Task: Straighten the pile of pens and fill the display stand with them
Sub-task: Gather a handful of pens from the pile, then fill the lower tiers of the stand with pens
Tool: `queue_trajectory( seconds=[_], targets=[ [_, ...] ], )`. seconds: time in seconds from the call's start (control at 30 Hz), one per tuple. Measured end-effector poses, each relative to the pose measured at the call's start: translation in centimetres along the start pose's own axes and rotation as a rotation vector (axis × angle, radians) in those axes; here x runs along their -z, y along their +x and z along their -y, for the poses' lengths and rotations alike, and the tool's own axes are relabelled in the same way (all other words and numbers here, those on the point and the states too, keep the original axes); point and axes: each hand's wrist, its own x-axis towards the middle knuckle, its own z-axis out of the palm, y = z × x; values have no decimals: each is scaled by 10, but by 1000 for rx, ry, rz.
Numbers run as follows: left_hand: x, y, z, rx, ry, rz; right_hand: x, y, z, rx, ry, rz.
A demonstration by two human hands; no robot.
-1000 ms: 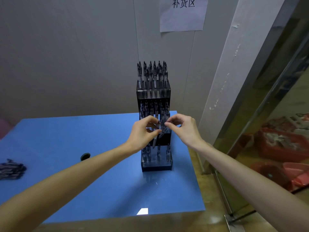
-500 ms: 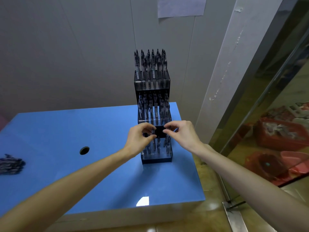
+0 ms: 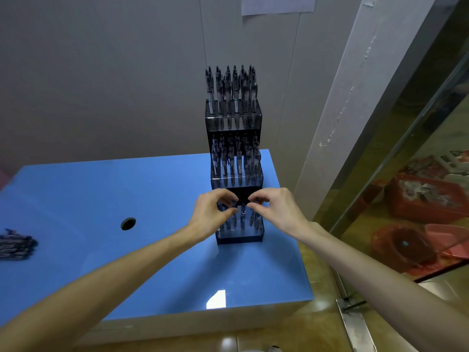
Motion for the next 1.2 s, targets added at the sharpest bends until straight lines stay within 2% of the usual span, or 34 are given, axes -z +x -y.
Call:
queue_trajectory(
  seconds=[0.13, 0.4, 0.57, 0.67, 0.87, 1.1, 1.2],
  targets=[
    [-1, -2, 4, -10, 34, -8, -4, -5, -2, -1, -46, 26],
    [-5, 0, 6, -139, 254, -28, -9, -4, -5, -85, -45, 27],
    [-4, 3, 15, -146, 387, 100, -19, -10, -12, -54, -156, 145],
    [-8, 2, 22, -90, 387, 135, -25, -11, -14, -67, -173, 118],
    [-15, 0, 29, -90, 416, 169, -33, -13, -16, -62, -239, 128],
    [-16, -9, 32, -122, 331, 91, -28, -22, -6, -25, -256, 116],
    [-12, -14, 33, -144, 282, 86, -25, -31, -2, -22, -218, 61]
  ],
)
